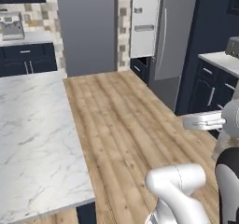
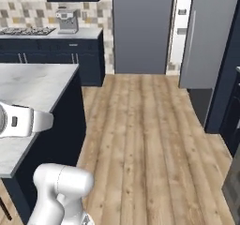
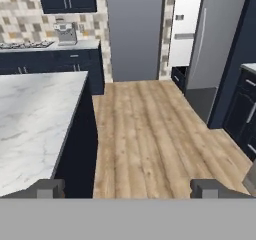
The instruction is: Gather the eggplant and lime from the fridge and place them on a tray on the dining counter. Then gather the chicken drumsticks from the fridge and place them on the other tray.
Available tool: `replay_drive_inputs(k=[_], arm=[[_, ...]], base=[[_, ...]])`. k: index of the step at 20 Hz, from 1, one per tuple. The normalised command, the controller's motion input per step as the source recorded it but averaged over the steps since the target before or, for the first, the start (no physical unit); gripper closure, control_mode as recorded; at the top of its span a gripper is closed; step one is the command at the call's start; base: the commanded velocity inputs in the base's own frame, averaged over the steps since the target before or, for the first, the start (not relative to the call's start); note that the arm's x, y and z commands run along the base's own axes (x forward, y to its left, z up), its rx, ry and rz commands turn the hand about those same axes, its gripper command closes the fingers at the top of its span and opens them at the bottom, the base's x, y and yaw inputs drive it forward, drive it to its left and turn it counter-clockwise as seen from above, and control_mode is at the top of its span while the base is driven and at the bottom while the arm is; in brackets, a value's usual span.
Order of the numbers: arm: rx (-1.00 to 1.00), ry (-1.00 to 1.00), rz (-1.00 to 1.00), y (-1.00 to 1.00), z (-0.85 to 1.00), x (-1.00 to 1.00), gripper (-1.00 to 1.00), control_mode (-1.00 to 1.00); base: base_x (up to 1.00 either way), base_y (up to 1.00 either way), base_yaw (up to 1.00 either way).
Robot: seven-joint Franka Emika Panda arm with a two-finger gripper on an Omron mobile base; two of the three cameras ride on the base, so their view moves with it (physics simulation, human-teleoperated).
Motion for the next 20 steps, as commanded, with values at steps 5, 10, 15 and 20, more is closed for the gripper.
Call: replay_drive_inputs(k=[5,10,15,20], arm=[[0.00,0.00,0.00,0.00,0.00,0.00,-1.00,1.00],[0.00,0.00,0.00,0.00,0.00,0.00,-1.00,1.00],[0.00,0.00,0.00,0.00,0.00,0.00,-1.00,1.00],[0.00,0.00,0.00,0.00,0.00,0.00,-1.00,1.00]], base=[[1.00,-0.16,0.08],[1.00,-0.19,0.04],[1.00,-0.45,0.00],[1.00,-0.13,-0.05]])
